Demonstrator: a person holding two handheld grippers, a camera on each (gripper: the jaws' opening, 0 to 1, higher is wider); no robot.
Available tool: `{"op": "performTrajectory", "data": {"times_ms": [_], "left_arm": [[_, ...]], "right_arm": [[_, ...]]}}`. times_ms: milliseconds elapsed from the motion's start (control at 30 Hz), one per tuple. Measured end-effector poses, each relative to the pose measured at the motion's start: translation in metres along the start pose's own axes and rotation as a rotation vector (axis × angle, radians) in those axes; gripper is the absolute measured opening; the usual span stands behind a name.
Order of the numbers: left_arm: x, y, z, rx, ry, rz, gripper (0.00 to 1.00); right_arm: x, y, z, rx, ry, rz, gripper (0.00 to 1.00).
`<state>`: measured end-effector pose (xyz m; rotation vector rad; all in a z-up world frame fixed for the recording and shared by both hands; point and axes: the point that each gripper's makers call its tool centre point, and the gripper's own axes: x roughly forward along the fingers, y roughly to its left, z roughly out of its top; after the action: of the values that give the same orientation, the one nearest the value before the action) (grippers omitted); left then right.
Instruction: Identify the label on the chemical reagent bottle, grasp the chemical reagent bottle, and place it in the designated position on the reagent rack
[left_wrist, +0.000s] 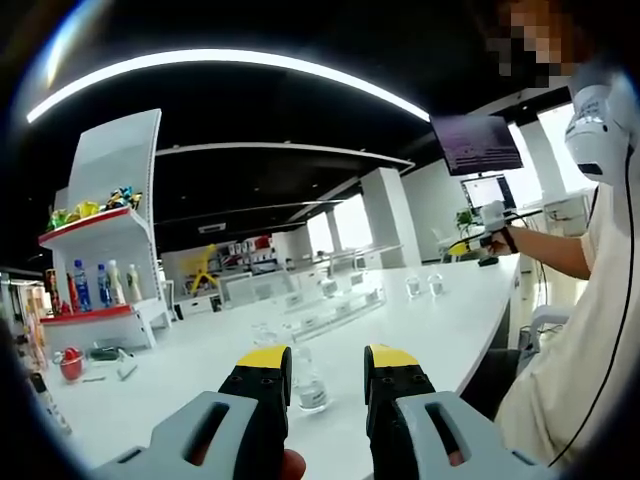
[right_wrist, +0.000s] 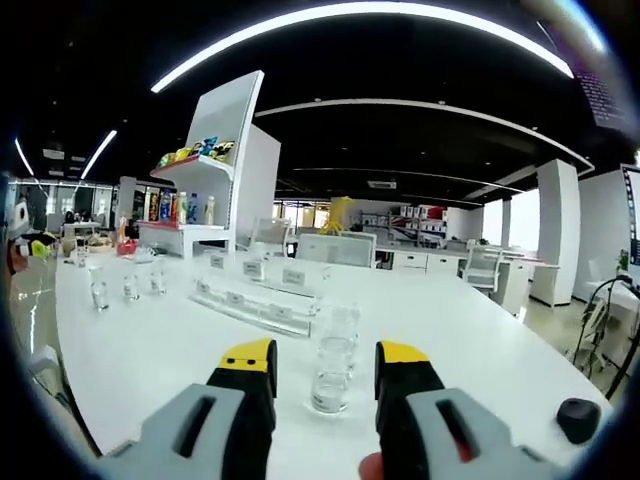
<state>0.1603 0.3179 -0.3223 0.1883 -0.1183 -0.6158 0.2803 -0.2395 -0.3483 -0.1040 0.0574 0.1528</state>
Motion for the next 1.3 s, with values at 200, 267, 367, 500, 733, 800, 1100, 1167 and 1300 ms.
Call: {"op": "performTrajectory", "data": {"times_ms": [200, 267, 367, 500, 733, 800, 1100, 1167, 1300], "left_arm": [[0.001, -0.001, 0.001, 0.003, 0.001, -0.003, 0.29], [0.002, 0.0, 0.001, 0.002, 0.001, -0.004, 0.29], [0.002, 0.0, 0.0, 0.003, 0.003, -0.004, 0.29], [0.002, 0.0, 0.0, 0.001, 0.003, -0.003, 0.29], [0.004, 0.001, -0.003, -0.003, 0.005, -0.003, 0.29], [0.005, 0.001, -0.004, -0.003, 0.007, -0.003, 0.29], [0.006, 0.002, -0.005, -0.007, 0.008, -0.003, 0.29], [0.007, 0.002, -0.006, -0.009, 0.011, -0.003, 0.29], [0.009, 0.002, -0.007, -0.01, 0.014, -0.007, 0.29]], "right_arm": [[0.008, 0.003, -0.001, 0.009, -0.002, 0.004, 0.39], [0.011, 0.003, -0.001, 0.011, -0.001, 0.004, 0.39], [0.017, 0.002, -0.005, 0.014, 0.01, 0.002, 0.38], [0.023, 0.002, -0.014, 0.021, 0.036, -0.002, 0.38], [0.031, -0.002, -0.027, 0.038, 0.059, -0.017, 0.39], [0.033, -0.003, -0.03, 0.038, 0.065, -0.021, 0.39], [0.039, -0.002, -0.036, 0.04, 0.081, -0.023, 0.39], [0.04, -0.002, -0.037, 0.038, 0.082, -0.023, 0.39], [0.044, -0.002, -0.04, 0.037, 0.09, -0.027, 0.39]]}}
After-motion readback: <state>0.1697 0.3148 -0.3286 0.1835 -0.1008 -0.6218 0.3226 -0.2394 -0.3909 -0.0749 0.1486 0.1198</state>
